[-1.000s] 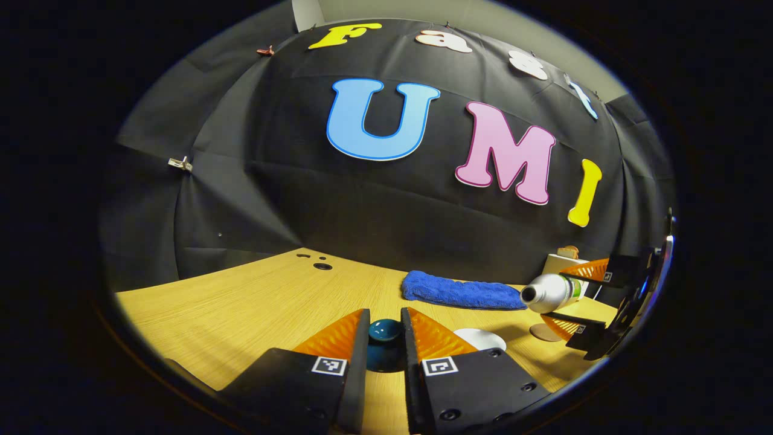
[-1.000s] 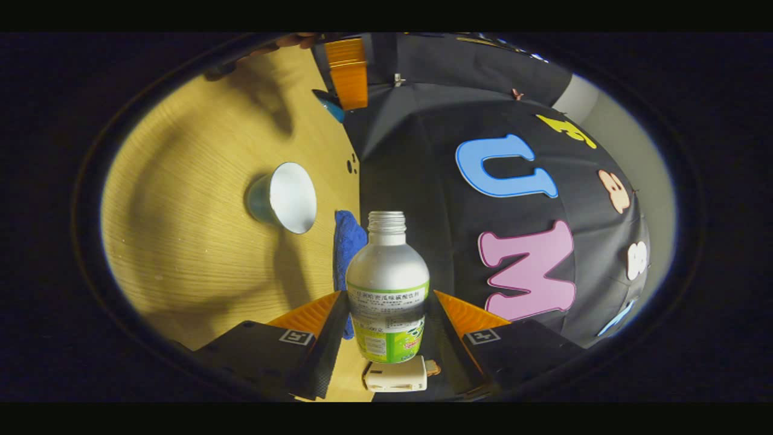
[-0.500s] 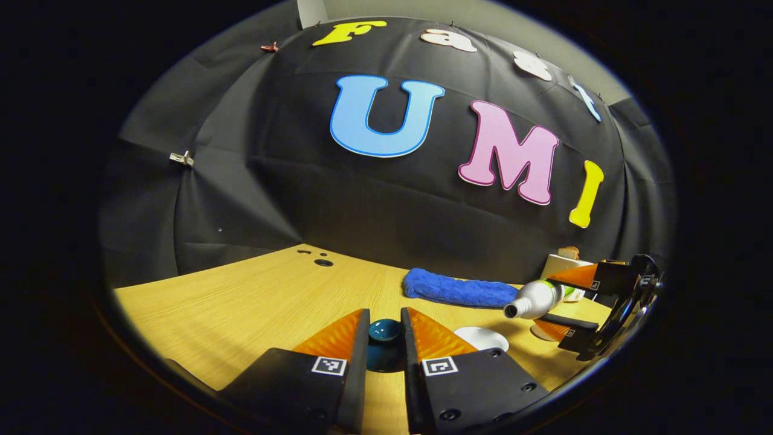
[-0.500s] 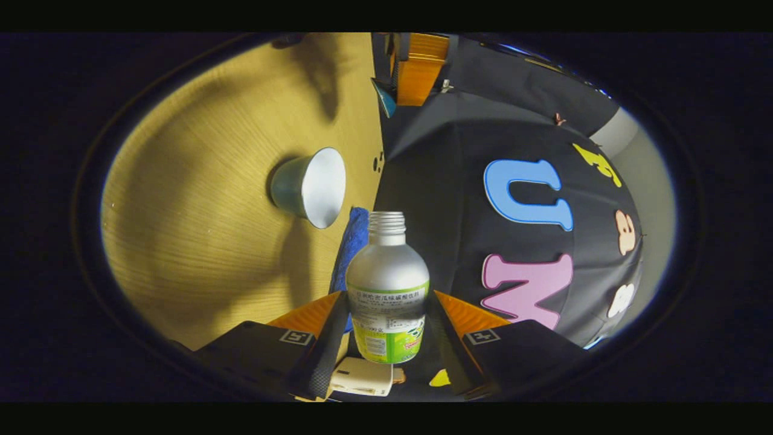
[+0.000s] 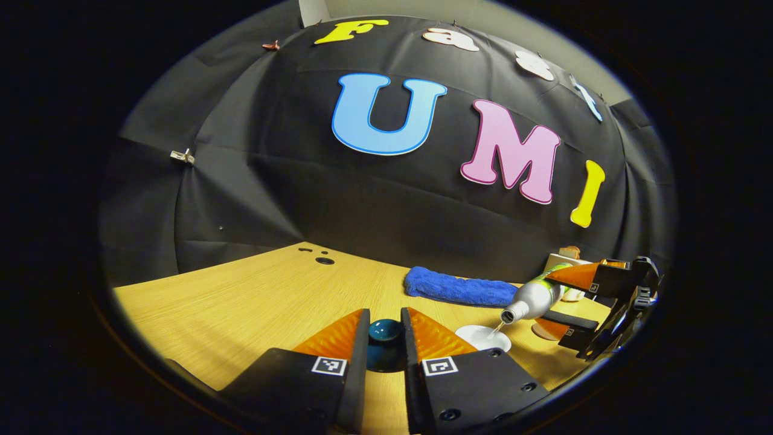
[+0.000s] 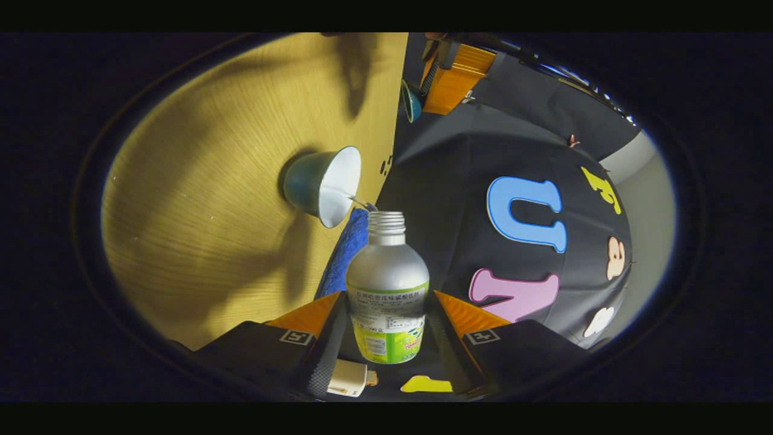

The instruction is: Open the teacup lid with one hand, grasp the water bottle and pour water into the teacup with the other hand; after pouring, place the water bottle on the coaster and then close the teacup lid.

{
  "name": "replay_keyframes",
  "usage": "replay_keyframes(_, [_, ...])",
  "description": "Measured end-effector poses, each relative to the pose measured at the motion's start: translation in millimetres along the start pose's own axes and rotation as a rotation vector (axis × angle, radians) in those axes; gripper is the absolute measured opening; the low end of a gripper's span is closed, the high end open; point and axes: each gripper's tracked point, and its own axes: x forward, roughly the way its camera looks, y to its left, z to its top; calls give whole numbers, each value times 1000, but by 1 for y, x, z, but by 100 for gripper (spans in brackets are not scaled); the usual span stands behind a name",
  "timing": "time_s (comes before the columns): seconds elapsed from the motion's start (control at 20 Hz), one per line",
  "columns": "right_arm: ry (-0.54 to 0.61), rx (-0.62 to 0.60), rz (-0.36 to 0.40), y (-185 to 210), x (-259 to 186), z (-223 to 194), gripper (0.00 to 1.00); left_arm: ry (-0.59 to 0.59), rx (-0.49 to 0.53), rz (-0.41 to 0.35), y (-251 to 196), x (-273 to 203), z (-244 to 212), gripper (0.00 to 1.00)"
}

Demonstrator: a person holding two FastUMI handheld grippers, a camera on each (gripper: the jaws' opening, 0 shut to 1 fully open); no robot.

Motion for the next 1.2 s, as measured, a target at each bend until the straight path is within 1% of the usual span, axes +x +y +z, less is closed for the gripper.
replay_keyframes(0.3, [-3,-53,-3,0,0,-1,76,7,-11,-1,1,1,-3,31])
replay_keyframes(0.7, [-10,-142,-23,-11,0,-5,76,10,-13,-5,1,1,-2,31])
replay_keyframes(0.9, [-14,-211,-51,-19,0,-5,76,14,-15,-6,0,1,-3,31])
replay_keyframes(1.2, [-31,-324,-136,-33,-7,0,76,15,-15,-6,1,1,-4,31])
